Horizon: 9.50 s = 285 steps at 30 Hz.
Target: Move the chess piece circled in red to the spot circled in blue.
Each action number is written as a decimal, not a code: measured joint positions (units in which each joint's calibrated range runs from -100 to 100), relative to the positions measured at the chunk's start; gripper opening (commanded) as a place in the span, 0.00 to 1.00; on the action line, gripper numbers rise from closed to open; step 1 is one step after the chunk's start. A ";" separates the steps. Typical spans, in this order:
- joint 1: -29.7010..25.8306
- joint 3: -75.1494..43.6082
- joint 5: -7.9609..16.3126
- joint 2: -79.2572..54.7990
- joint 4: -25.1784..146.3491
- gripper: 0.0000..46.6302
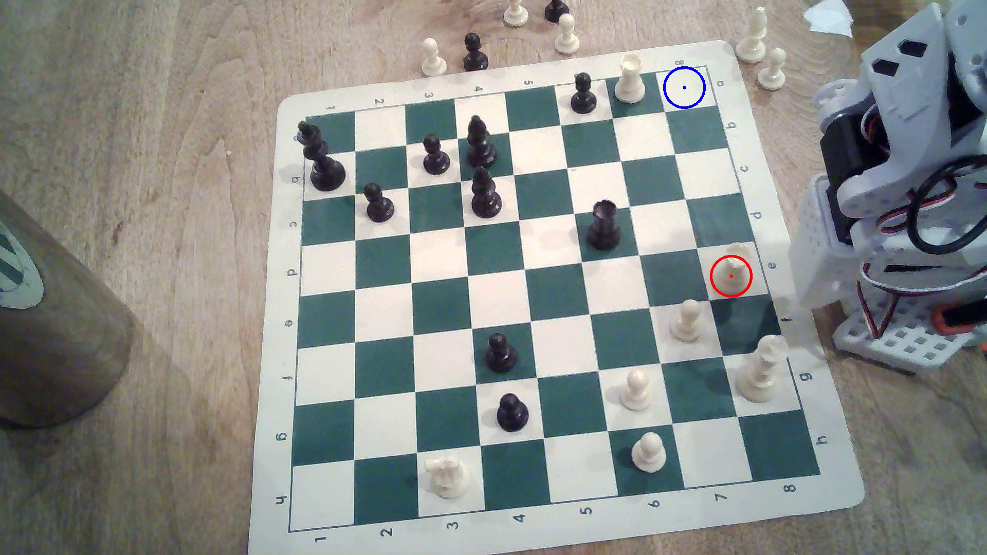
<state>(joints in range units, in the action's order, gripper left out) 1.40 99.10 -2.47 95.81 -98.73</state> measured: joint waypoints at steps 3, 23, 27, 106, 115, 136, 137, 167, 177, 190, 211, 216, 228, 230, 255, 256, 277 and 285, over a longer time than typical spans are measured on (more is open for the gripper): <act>-0.81 0.00 0.00 0.00 0.72 0.00; -1.33 -34.98 0.05 -0.17 83.11 0.00; -1.33 -38.59 0.05 -0.17 89.64 0.00; 8.26 -29.28 8.94 -40.22 183.90 0.35; 9.66 -26.66 8.35 -41.47 181.35 0.34; 9.14 -25.67 9.13 -42.82 176.57 0.28; 9.14 -25.67 9.13 -42.82 176.49 0.12; 9.14 -35.25 8.64 -40.13 182.39 0.01; 25.00 -56.12 4.49 -46.50 185.74 0.01; 49.56 -57.03 -1.90 -54.71 171.71 0.01; 52.14 -58.02 -0.83 -76.75 156.10 0.01; 50.07 -58.29 0.00 -79.68 156.10 0.01; 50.00 -61.64 0.20 -84.29 154.90 0.01; 50.00 -61.64 0.20 -84.96 154.82 0.01; 51.99 -62.09 -0.93 -87.47 153.47 0.32; 51.99 -62.09 -0.93 -87.64 153.31 0.33; 52.88 -62.09 -1.37 -84.79 156.33 0.35; 51.33 -62.00 -1.37 -74.65 164.38 0.36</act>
<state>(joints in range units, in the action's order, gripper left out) 52.73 37.10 -3.83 21.16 65.66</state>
